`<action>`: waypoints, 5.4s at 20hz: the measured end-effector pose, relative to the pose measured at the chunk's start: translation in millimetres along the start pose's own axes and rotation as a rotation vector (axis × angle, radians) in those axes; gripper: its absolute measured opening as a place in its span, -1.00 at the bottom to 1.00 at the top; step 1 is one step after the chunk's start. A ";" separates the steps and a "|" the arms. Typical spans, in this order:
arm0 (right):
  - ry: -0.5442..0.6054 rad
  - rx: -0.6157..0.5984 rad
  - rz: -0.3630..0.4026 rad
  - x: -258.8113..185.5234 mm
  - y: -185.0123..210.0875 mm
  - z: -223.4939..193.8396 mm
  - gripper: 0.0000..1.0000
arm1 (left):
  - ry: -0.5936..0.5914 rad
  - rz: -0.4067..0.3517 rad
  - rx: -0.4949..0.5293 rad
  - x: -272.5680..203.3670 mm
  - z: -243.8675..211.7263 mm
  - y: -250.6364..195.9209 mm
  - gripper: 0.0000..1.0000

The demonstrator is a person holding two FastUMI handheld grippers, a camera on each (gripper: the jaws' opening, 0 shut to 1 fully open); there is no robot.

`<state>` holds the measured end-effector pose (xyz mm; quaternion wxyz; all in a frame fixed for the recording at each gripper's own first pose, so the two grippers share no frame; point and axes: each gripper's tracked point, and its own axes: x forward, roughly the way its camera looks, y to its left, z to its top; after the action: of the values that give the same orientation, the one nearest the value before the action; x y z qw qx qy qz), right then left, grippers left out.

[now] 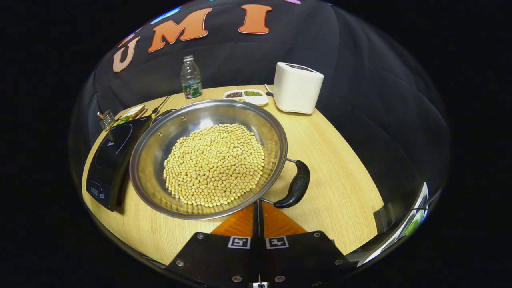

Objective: First push the handle of the pot to place it horizontally, then grasp the pot with both hands and set it on the induction cooktop.

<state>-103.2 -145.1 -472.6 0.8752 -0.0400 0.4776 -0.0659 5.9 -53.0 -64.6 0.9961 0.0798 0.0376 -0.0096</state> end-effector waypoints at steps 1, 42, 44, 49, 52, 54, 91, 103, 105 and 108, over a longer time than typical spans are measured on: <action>0.000 -0.009 -0.014 2.8 -4.1 2.7 -1.00 | 0.001 0.000 0.002 0.4 -0.6 -1.0 0.94; -0.153 0.151 -0.165 60.4 -93.0 106.8 -0.99 | 0.416 -0.225 -0.095 33.4 -235.3 -191.9 0.96; -0.203 0.123 -0.144 48.5 -90.0 119.4 -0.94 | 0.442 -0.249 -0.086 33.8 -254.3 -212.3 0.96; -0.303 0.020 -0.128 43.3 -77.0 143.2 -0.44 | 0.461 -0.282 -0.076 35.6 -292.7 -251.6 0.97; -0.331 -0.010 -0.115 50.7 -72.0 149.9 -0.06 | 0.463 -0.282 -0.048 34.8 -313.4 -266.6 0.97; -0.336 -0.016 -0.097 59.3 -67.8 151.0 0.22 | 0.484 -0.289 -0.044 33.5 -328.6 -278.0 0.97; -0.133 0.201 0.058 58.5 -14.7 139.9 0.05 | 0.702 -0.286 -0.168 39.9 -368.1 -273.1 0.37; -0.181 0.146 0.146 8.6 103.1 177.4 0.05 | 0.638 -0.175 -0.197 38.8 -317.7 -151.1 0.33; -0.182 0.134 0.166 5.4 125.6 178.3 0.05 | 0.638 -0.150 -0.200 37.5 -316.7 -127.6 0.36; -0.171 0.122 0.207 5.9 161.5 177.5 0.05 | 0.634 -0.113 -0.201 37.8 -313.4 -92.5 0.42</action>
<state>61.8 14.8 -403.1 0.9155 0.0575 0.3982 -0.0006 18.2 -94.8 -390.6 0.9356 -0.0221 0.3505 -0.0359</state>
